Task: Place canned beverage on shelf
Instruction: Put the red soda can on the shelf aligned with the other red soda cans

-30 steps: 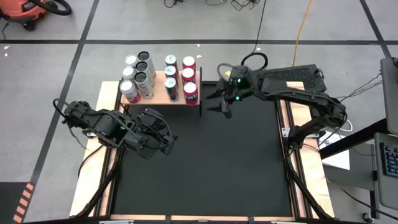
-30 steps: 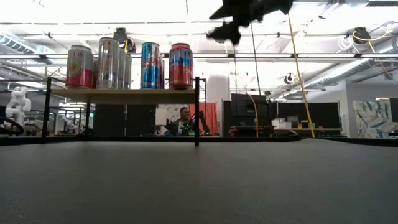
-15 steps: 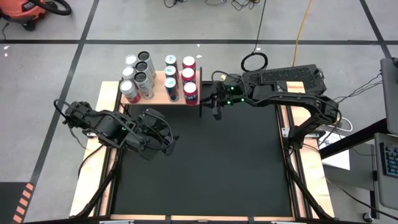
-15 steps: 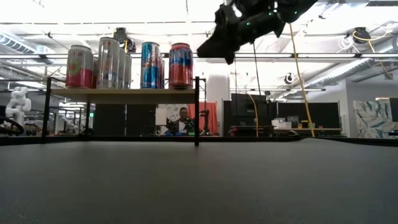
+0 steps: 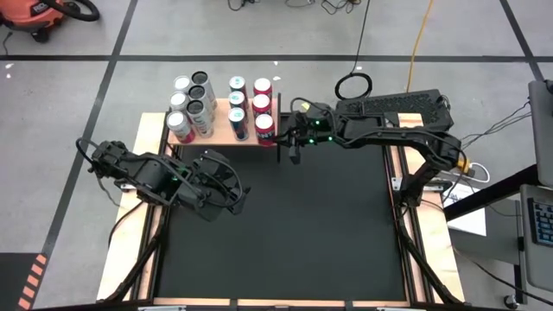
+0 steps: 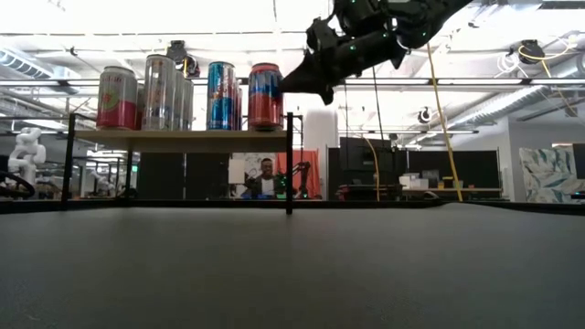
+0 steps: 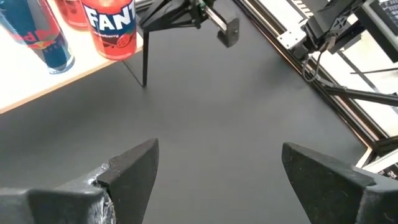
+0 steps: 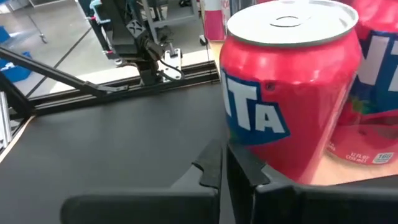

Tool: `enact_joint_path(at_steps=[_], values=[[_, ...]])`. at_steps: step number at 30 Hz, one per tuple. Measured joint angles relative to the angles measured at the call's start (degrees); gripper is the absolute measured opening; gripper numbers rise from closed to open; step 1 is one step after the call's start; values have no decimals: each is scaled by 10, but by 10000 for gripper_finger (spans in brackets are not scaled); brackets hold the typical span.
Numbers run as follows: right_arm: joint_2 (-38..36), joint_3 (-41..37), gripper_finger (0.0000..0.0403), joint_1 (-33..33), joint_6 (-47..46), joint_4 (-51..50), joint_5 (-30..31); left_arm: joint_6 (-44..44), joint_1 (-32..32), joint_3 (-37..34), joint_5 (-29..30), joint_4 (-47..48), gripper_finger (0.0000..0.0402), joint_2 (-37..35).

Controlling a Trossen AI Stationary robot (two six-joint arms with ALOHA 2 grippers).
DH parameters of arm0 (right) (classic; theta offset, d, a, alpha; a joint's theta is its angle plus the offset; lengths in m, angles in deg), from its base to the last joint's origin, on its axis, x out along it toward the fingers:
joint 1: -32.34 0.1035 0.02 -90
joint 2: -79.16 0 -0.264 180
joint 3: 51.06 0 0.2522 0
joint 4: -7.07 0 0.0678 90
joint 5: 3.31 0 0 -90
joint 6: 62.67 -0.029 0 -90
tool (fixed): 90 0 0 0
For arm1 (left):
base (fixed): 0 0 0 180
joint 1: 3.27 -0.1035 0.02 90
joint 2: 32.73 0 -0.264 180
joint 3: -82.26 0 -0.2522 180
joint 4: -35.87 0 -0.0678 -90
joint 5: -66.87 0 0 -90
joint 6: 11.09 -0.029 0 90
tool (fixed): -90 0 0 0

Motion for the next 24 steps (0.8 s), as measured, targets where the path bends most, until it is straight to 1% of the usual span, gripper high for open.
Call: enact_joint_path(at_steps=[3, 11, 20, 24], values=[[8, 0, 1, 0, -1, 10, 0, 0, 0, 0, 0, 0, 340, 0], [38, 0, 0, -1, -5, 78, -2, 0, -3, 0, 0, 7, 340, 0], [39, 0, 0, -4, 9, 77, -2, 0, -3, 0, -5, 8, 340, 0], [38, 0, 0, -4, 10, 66, -16, 0, -3, 0, -7, 8, 340, 0]])
